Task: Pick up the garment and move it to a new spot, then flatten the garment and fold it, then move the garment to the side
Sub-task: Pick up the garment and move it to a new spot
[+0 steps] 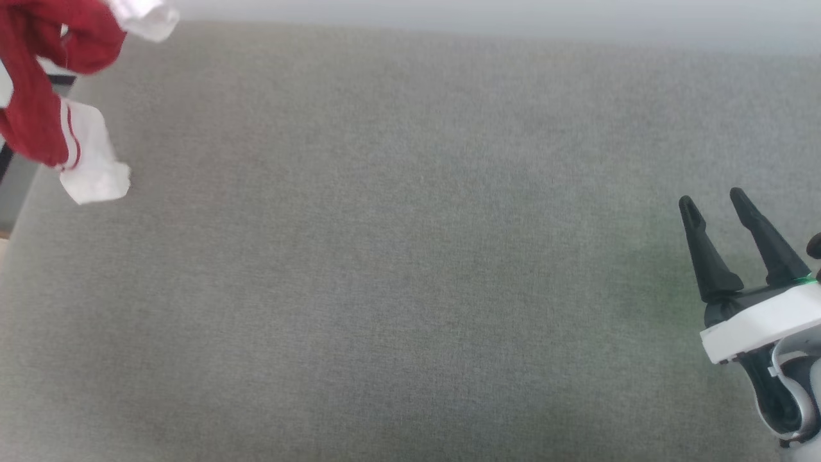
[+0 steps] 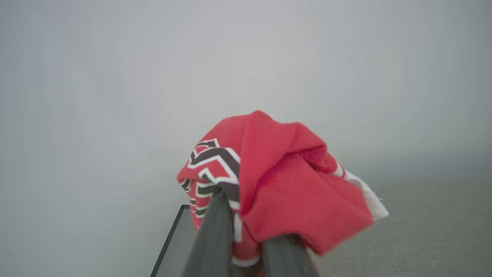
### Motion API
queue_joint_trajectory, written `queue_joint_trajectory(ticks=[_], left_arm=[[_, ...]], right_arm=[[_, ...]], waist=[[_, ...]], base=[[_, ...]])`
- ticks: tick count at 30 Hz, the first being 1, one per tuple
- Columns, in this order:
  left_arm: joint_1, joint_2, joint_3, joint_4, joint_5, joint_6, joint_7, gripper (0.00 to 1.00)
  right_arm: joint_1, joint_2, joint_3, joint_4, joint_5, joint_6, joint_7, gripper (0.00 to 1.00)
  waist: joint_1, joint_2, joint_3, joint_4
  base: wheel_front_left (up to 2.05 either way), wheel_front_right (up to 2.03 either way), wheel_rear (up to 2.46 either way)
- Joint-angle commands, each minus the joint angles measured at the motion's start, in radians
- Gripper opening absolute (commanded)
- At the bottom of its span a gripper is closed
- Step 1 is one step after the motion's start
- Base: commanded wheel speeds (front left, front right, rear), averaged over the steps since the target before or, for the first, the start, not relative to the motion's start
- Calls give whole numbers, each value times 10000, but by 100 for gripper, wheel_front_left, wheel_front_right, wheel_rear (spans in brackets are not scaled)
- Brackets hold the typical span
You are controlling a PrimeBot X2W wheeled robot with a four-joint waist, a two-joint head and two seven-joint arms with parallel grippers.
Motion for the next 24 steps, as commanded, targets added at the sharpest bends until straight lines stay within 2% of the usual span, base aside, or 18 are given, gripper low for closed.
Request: queue_joint_trajectory(ticks=[1,7,12,13,17,24], left_arm=[[-27,134,-74,-547,-119,-24,251,0],[521,437,-163,-3069,-273,120,1581,0],[1227,567,-154,-5158,-419,565,2665,0],[1508,634,-168,-5964,-476,719,3075,0],[2056,706,-234,-7337,-539,994,3836,0],[2679,712,-531,-8949,-564,1348,4883,0]], right_arm=[[108,103,1,60,-32,0,-72,100],[173,361,-37,147,-75,0,-165,100],[217,461,-101,278,-62,0,-262,100],[227,510,-156,314,-69,0,-307,100],[230,528,-315,410,-21,0,-410,100],[263,560,-571,582,28,-1,-593,100]], waist=[[0,0,-349,93],[0,0,-753,20],[0,0,-965,-252],[0,0,-1019,-431],[0,0,-1083,-893],[0,0,-1092,-1941]], base=[[0,0,0],[0,0,0],[0,0,0],[0,0,0],[0,0,0],[0,0,0]])
